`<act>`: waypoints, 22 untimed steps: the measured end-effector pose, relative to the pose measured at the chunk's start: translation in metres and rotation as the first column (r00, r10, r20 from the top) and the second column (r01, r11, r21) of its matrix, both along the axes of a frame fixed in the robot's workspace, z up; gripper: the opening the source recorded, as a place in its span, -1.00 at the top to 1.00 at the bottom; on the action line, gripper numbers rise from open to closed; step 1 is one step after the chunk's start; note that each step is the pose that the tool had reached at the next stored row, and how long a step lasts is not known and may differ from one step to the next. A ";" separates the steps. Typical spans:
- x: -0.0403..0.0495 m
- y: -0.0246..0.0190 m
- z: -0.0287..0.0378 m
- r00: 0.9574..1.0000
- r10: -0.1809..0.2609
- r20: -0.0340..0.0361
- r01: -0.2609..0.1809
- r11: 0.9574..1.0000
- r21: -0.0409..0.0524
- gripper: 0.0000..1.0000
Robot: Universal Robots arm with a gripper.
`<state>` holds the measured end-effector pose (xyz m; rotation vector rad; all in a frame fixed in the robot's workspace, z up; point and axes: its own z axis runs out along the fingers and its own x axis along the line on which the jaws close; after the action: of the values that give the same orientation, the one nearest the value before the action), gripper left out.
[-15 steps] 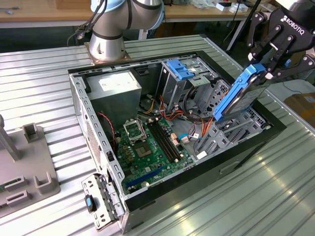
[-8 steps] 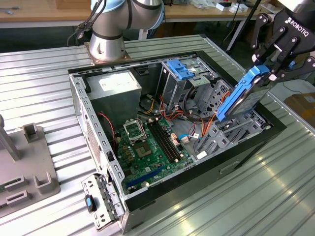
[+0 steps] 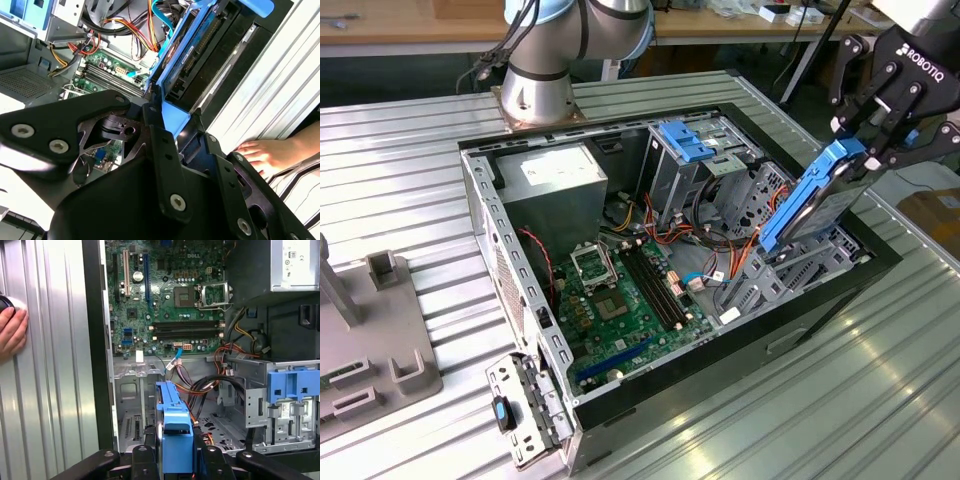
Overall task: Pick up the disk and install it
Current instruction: 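Pick up the disk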
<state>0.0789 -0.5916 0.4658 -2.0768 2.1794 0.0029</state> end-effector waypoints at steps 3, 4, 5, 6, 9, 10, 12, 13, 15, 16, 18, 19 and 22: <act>-0.0009 0.0000 0.0000 1.000 0.000 0.000 0.000 1.000 -0.003 0.27; -0.0010 0.0000 0.0000 1.000 0.000 0.000 0.000 1.000 -0.004 0.27; -0.0010 0.0000 0.0003 1.000 0.000 0.000 0.000 1.000 -0.004 0.27; -0.0010 0.0000 0.0005 1.000 0.000 0.000 0.000 1.000 -0.004 0.27; -0.0018 -0.0003 0.0007 1.000 0.000 0.000 0.000 1.000 -0.006 0.27; -0.0021 -0.0005 0.0006 1.000 0.000 0.000 0.000 1.000 -0.008 0.27; -0.0023 -0.0019 0.0007 1.000 0.000 0.000 0.000 1.000 -0.011 0.27; -0.0024 -0.0023 0.0006 1.000 0.000 0.000 0.000 1.000 -0.013 0.27; -0.0031 -0.0024 -0.0002 1.000 0.000 0.000 0.000 1.000 -0.014 0.27; -0.0041 -0.0025 -0.0010 1.000 0.000 0.000 0.000 1.000 -0.014 0.27; -0.0064 -0.0024 -0.0024 1.000 0.000 0.000 0.000 1.000 -0.014 0.27; -0.0068 -0.0024 -0.0028 1.000 0.000 0.000 0.000 1.000 -0.015 0.27; -0.0068 -0.0024 -0.0051 1.000 0.000 0.000 0.000 1.000 -0.016 0.27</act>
<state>0.0721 -0.5940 0.4607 -2.0852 2.1870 -0.0150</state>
